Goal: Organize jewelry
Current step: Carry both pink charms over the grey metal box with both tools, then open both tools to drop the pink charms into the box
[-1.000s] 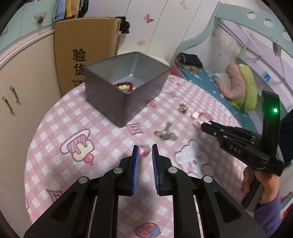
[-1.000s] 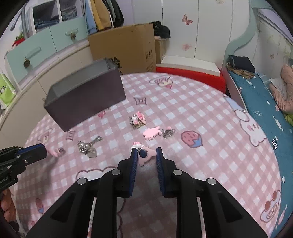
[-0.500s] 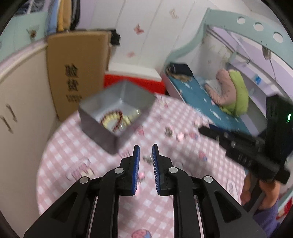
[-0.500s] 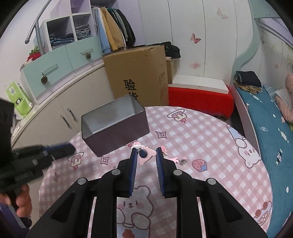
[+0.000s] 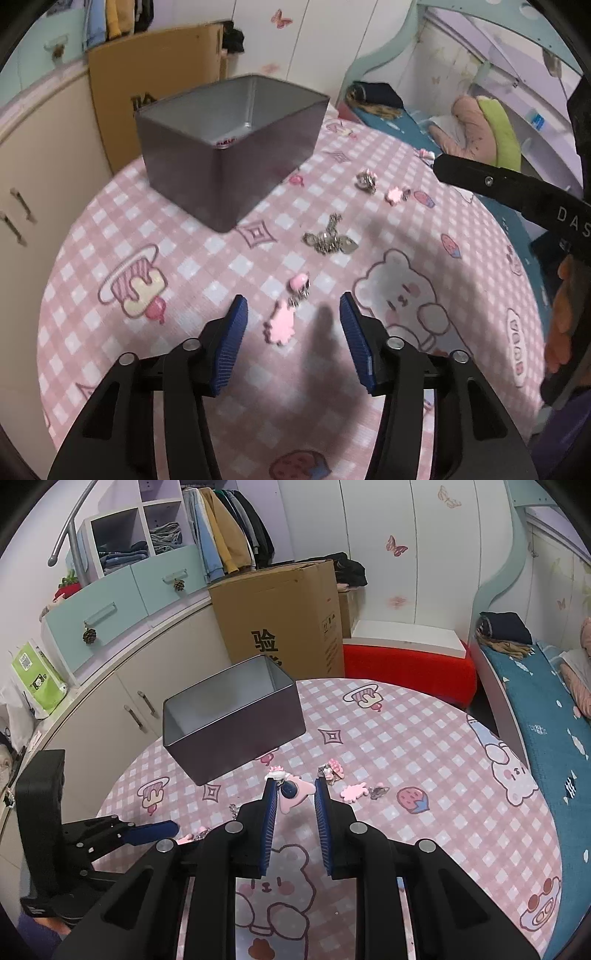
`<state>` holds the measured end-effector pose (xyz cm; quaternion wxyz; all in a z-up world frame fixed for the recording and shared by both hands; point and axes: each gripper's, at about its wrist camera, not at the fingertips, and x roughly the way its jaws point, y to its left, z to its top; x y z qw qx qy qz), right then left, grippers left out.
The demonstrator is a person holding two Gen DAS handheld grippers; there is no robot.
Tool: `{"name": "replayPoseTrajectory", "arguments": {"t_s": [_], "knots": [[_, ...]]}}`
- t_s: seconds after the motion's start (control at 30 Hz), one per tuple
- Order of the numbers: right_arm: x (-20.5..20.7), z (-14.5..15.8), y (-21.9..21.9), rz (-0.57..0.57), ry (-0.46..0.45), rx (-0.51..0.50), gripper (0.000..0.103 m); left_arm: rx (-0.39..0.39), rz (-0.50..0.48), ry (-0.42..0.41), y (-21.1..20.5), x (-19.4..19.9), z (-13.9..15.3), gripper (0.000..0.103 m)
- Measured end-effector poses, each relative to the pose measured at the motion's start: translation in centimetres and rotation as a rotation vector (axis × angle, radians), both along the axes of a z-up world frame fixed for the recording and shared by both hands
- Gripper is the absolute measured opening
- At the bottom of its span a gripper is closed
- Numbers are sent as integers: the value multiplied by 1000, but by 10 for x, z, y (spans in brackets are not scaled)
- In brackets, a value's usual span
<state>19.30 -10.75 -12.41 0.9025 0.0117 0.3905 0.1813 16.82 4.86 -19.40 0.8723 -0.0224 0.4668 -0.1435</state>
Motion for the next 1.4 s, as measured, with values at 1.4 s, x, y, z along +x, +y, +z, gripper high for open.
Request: {"name": "replayPoseTrajectory", "arguments": {"t_s": [1.4], "knots": [[84, 19, 92, 133, 20, 19, 20, -72, 53, -118, 57, 115, 86, 12]]}}
